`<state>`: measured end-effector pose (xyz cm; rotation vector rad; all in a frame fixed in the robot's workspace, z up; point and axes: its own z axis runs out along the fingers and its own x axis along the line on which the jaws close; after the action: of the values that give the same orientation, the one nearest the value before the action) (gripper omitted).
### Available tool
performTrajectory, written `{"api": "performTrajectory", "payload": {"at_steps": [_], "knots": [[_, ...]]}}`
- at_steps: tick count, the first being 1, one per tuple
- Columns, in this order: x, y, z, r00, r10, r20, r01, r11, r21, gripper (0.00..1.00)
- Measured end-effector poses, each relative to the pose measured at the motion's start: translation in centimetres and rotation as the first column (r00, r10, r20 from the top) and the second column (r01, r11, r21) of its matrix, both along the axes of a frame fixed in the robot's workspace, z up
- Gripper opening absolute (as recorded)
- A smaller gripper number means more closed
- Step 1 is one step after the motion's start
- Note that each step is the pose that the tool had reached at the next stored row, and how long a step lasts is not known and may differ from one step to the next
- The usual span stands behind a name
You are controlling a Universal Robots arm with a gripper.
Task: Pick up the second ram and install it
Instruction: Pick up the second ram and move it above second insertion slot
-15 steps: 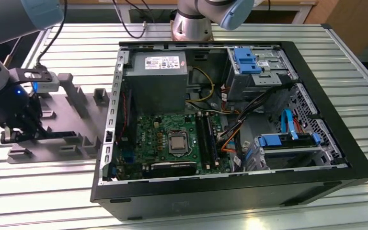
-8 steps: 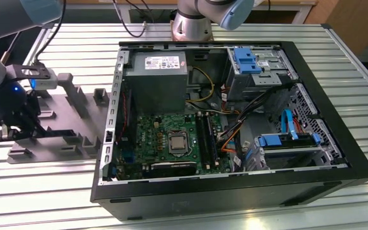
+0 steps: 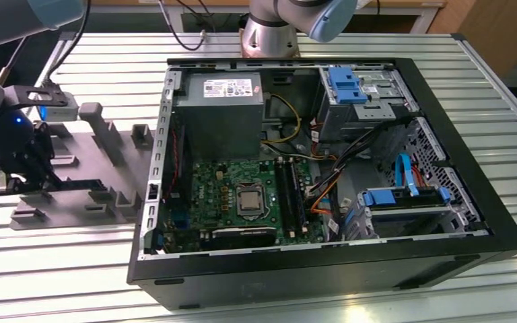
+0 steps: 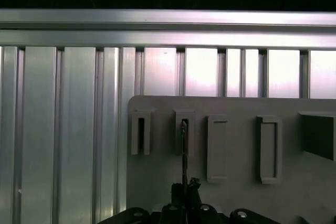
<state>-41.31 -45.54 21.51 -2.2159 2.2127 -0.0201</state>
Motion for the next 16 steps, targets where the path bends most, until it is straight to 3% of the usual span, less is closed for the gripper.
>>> {"api": "performTrajectory", "payload": {"at_steps": [16], "knots": [[-0.01, 0.00, 0.45, 1.0000, 0.000, -0.0001, 0.000, 1.0000, -0.0005, 0.14]]}}
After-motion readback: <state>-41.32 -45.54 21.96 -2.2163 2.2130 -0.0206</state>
